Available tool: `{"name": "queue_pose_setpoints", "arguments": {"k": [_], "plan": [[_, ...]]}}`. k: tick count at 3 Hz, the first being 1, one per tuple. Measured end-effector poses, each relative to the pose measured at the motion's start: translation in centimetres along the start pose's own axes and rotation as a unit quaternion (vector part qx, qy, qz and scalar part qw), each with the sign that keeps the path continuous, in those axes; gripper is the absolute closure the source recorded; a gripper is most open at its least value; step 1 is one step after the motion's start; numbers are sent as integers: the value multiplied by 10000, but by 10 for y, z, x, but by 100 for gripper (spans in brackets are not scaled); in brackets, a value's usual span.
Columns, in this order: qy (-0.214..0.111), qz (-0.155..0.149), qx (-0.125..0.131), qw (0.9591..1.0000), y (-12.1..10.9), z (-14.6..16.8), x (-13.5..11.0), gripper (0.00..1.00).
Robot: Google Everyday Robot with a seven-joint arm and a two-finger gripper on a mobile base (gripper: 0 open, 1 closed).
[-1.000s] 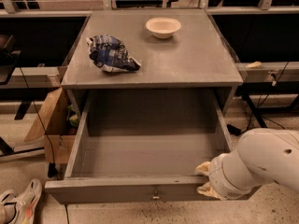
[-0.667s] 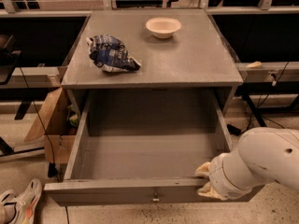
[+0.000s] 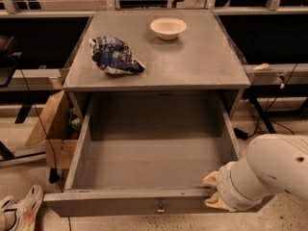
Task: Open top drawer
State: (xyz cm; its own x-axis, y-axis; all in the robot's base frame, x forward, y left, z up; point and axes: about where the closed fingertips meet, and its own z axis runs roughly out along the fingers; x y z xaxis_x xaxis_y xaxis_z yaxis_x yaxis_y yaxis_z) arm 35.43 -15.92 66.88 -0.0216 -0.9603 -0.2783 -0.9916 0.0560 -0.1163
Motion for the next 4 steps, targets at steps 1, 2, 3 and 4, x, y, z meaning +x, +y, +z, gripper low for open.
{"name": "queue_pose_setpoints", "arguments": {"k": [1, 2, 3, 4], "plan": [[94, -193, -164, 9996, 25, 1, -6, 35], [97, -198, -168, 9996, 25, -2, -6, 11], [249, -461, -323, 9981, 50, -2, -17, 0], [249, -461, -323, 9981, 50, -2, -17, 0]]}}
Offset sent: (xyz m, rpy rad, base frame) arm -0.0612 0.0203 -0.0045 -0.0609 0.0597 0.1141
